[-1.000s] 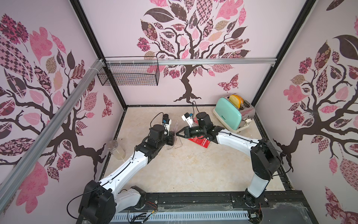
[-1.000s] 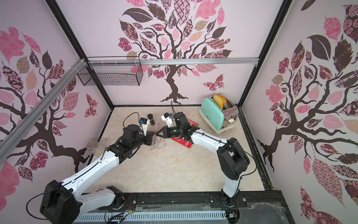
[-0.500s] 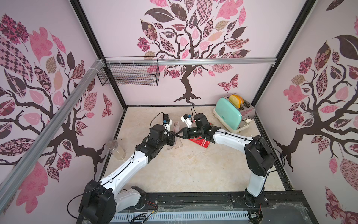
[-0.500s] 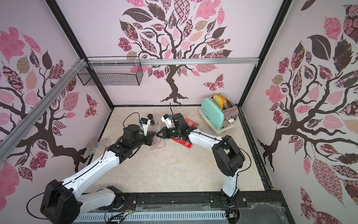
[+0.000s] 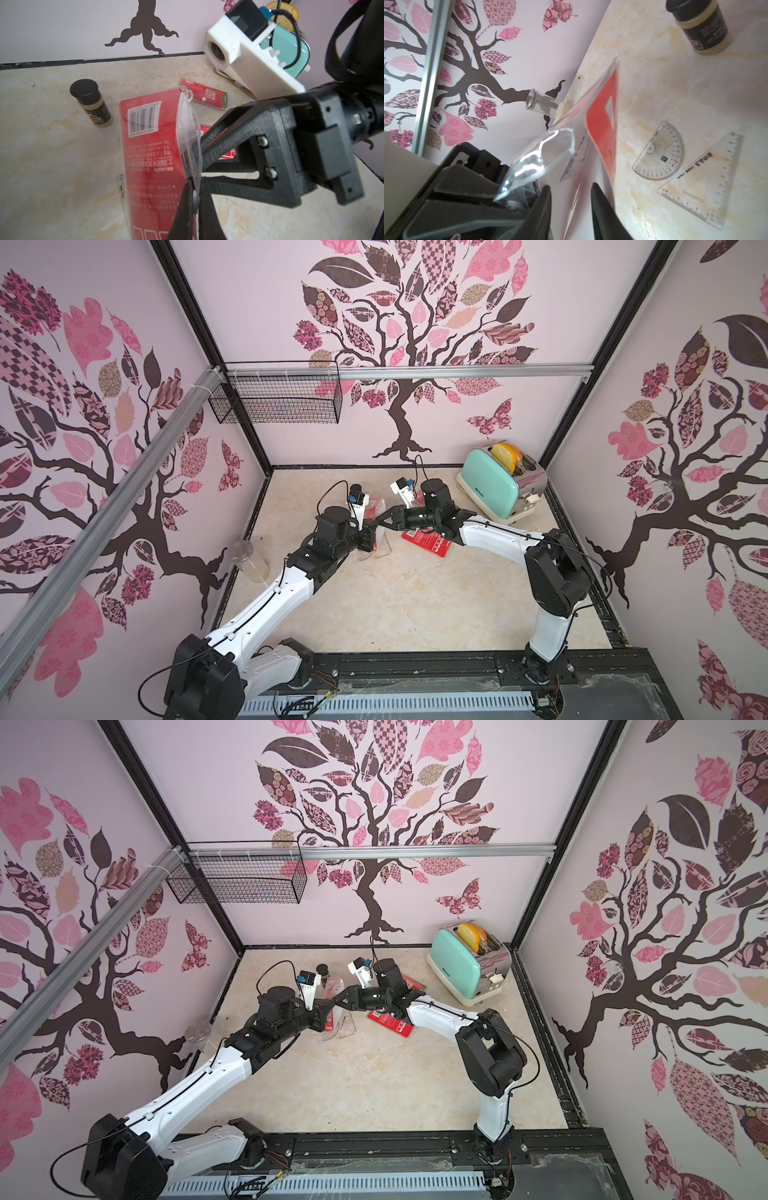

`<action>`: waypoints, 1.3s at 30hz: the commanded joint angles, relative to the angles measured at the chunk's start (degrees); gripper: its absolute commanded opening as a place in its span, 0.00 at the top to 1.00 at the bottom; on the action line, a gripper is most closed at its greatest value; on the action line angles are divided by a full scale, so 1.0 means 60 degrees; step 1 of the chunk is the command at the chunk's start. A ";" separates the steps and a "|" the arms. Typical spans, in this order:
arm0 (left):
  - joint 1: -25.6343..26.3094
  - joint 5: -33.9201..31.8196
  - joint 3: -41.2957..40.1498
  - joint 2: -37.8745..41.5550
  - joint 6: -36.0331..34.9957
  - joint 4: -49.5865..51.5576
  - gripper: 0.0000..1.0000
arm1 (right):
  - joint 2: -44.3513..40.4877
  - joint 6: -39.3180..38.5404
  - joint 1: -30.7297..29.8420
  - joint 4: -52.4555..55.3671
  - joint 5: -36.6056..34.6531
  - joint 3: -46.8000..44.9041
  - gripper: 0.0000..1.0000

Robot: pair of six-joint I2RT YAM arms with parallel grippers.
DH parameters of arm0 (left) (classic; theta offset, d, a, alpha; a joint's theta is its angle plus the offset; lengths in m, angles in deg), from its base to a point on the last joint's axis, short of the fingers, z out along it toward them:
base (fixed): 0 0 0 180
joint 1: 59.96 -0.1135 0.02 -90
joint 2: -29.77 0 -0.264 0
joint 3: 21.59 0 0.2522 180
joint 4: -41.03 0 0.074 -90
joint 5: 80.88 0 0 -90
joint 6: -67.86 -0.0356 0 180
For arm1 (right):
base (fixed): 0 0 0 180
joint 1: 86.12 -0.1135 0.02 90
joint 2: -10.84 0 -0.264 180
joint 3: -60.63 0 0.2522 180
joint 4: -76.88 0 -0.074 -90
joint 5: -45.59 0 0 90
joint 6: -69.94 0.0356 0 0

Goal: Open the ruler set and take out the ruler
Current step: Take out the ruler from the ruler set bag.

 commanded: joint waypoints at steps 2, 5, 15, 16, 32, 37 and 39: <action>0.0003 0.0864 0.0075 0.0277 0.0237 -0.0532 1.00 | 0.0132 0.0552 -0.0029 -0.1444 0.0831 -0.0140 0.65; 0.0005 0.1369 0.0076 0.0307 0.0430 -0.0821 1.00 | 0.0197 0.0622 -0.0026 -0.1665 0.1038 -0.0124 0.65; -0.0009 0.2087 0.0144 0.0060 0.0683 -0.1344 1.00 | 0.0198 0.0941 -0.0037 -0.2806 0.1924 -0.0219 0.68; 0.0001 0.2133 0.0174 0.0015 0.0676 -0.1346 1.00 | 0.0197 0.0926 -0.0034 -0.2798 0.1921 -0.0235 0.69; -0.0001 0.0136 0.0251 0.0063 -0.0040 -0.0428 1.00 | -0.0839 -0.0878 0.0097 0.1082 -0.0276 0.0004 0.97; 0.0019 -0.0223 0.0246 -0.0152 -0.0071 -0.0427 1.00 | -0.1119 -0.1081 0.0211 0.1647 -0.0657 -0.0047 0.99; 0.0024 -0.0423 0.0252 -0.0238 -0.0086 -0.0423 1.00 | -0.1240 -0.1114 0.0270 0.1743 -0.0714 -0.0105 1.00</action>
